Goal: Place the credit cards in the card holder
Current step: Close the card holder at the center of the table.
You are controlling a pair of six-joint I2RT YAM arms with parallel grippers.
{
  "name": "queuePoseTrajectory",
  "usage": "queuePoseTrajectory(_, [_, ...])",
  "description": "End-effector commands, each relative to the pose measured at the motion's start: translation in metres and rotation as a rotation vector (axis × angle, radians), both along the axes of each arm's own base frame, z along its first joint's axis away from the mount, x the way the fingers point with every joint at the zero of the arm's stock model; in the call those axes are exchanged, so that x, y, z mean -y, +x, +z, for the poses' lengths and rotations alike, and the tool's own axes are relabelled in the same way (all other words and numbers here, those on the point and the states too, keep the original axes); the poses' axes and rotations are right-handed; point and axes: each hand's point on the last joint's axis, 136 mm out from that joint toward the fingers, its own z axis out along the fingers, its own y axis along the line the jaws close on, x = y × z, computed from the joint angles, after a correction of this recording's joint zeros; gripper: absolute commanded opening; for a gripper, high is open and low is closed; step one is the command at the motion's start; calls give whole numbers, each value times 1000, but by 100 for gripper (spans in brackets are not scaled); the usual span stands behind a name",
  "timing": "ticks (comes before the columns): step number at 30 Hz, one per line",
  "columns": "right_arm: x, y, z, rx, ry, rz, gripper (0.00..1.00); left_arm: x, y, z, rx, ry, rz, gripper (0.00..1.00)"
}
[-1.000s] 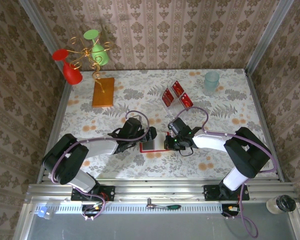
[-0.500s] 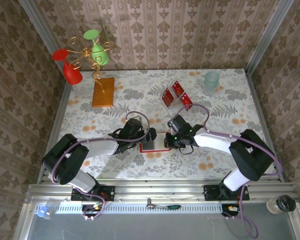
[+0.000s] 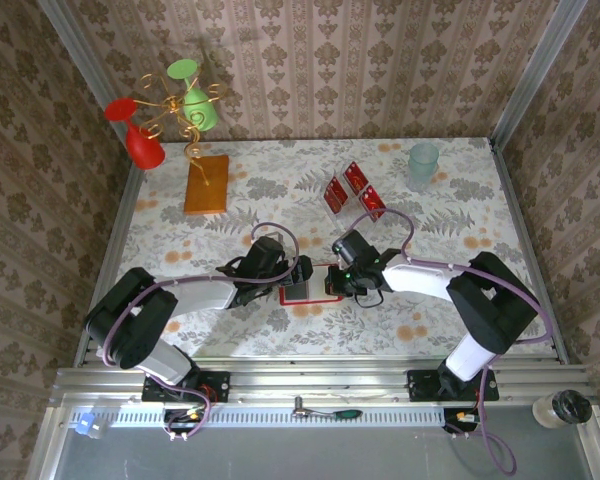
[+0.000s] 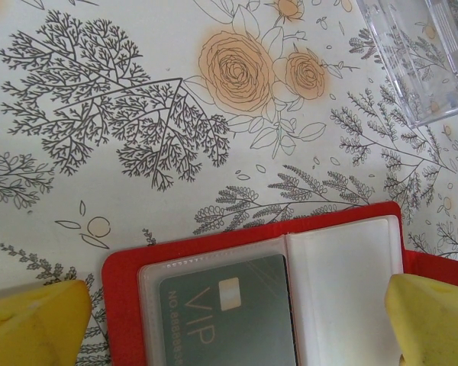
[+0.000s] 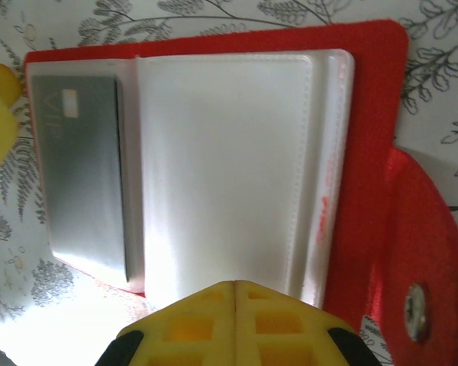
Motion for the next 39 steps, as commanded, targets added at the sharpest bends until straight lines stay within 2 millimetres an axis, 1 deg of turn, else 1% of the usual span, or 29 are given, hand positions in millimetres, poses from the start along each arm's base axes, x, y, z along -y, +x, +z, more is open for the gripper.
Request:
queuePoseTrajectory(1, [5, -3, -10, -23, -2, -16, 2, 6, 1, 1, 0, -1, -11, 100])
queuePoseTrajectory(12, [10, -7, -19, -38, -8, -25, 1, 18, 2, 1, -11, -18, -48, 100])
queuePoseTrajectory(15, [10, -8, -20, -41, -7, -26, 1, 21, 3, 4, -6, -25, -53, 100])
queuePoseTrajectory(18, [10, -8, -20, -41, -5, -26, 1, 22, 3, 11, 5, -44, -53, 100])
queuePoseTrajectory(20, [9, -8, -20, -40, -3, -25, 1, 24, 3, 20, 20, -71, -54, 100])
queuePoseTrajectory(26, [8, -8, -21, -45, -2, -24, 1, 42, 2, 46, 63, -219, -65, 100])
queuePoseTrajectory(30, [7, -8, -22, -49, -3, -22, 0, 51, -1, 60, 89, -288, -69, 100])
queuePoseTrajectory(33, [7, -7, -21, -48, -3, -22, 1, 56, -4, 66, 98, -298, -79, 100])
queuePoseTrajectory(37, [7, -6, -19, -48, -6, -17, 0, 64, -7, 64, 93, -302, -96, 100])
queuePoseTrajectory(39, [6, -4, -14, -41, -7, -12, 1, 66, -9, 64, 89, -310, -98, 100])
